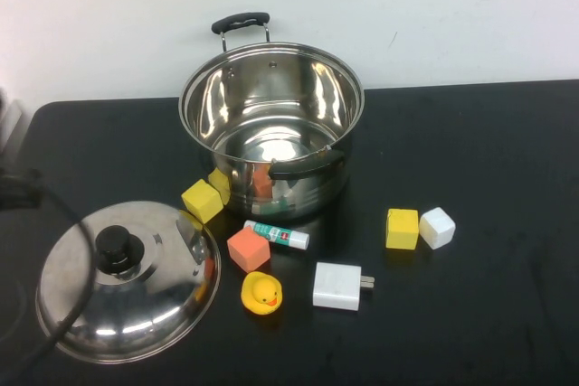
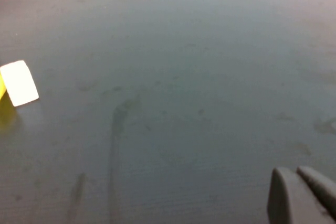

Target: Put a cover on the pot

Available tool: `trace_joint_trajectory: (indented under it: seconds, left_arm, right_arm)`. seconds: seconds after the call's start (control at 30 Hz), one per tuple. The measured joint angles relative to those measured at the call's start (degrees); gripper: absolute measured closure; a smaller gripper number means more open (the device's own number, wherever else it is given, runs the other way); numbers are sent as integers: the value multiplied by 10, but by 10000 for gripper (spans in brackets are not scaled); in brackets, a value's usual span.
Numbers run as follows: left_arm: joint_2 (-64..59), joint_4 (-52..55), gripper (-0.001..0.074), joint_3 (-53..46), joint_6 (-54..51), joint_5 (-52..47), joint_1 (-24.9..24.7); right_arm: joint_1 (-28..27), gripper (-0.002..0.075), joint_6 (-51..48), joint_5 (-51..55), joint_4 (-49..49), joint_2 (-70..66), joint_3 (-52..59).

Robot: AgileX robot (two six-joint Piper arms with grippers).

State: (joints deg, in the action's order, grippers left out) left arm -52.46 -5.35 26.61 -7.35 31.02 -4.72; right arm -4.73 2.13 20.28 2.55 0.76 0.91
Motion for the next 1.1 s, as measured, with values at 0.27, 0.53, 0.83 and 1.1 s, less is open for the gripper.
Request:
trace_joint_trajectory:
  seconds: [0.27, 0.53, 0.83, 1.1]
  left_arm:
    - [-98, 13, 232, 1, 38, -11, 0]
    - [-198, 14, 220, 2, 95, -40, 0]
    - [-294, 60, 219, 2, 106, -26, -13]
    - [-378, 66, 219, 3, 103, 4, -22]
  right_arm:
    - [0, 728, 0, 0, 0, 0, 0]
    - [0, 728, 0, 0, 0, 0, 0]
    - [0, 728, 0, 0, 0, 0, 0]
    - [0, 728, 0, 0, 0, 0, 0]
